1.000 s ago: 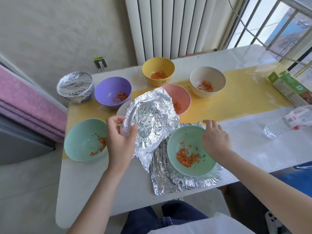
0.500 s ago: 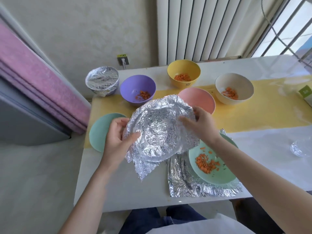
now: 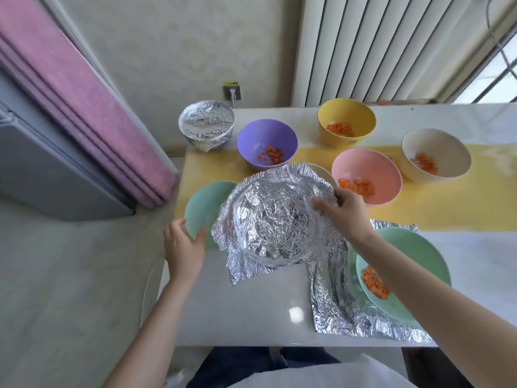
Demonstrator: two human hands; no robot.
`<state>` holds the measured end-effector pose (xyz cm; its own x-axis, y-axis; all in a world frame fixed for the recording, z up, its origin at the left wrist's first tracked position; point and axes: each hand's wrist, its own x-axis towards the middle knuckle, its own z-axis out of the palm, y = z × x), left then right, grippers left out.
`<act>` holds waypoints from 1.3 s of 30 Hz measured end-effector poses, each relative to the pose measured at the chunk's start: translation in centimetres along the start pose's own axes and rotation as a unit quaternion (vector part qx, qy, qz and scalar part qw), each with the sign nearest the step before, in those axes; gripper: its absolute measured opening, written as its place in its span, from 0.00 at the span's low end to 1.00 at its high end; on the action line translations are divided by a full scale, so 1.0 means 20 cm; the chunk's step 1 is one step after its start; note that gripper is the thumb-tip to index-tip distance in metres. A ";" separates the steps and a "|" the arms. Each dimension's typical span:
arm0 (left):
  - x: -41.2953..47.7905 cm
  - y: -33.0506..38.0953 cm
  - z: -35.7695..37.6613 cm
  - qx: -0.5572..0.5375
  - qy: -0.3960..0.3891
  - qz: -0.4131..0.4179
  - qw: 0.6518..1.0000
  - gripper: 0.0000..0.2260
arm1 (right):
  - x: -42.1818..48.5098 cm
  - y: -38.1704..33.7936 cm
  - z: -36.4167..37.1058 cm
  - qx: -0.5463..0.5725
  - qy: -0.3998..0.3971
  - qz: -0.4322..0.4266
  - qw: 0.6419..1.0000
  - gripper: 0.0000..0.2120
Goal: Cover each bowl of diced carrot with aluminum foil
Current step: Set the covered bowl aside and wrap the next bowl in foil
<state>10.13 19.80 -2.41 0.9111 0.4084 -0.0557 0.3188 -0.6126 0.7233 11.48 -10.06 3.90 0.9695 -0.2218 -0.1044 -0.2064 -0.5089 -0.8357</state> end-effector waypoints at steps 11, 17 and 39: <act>0.09 -0.08 -0.04 0.017 -0.078 -0.078 0.994 0.15 | -0.03 -0.05 0.14 0.002 0.031 0.018 0.999 0.19; -0.01 -0.17 -0.19 -0.002 -0.138 -0.074 0.988 0.13 | -0.07 -0.07 0.28 0.020 -0.006 0.029 0.999 0.21; 0.00 -0.13 -0.51 -0.304 -0.231 -0.188 0.905 0.21 | -0.20 -0.12 0.58 0.054 -0.055 0.011 0.997 0.18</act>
<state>6.57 28.26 2.64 0.8250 0.0975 -0.5566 0.5542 0.0529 0.8307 9.56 1.69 0.04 0.9746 -0.1363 -0.1776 -0.2187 -0.4106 -0.8852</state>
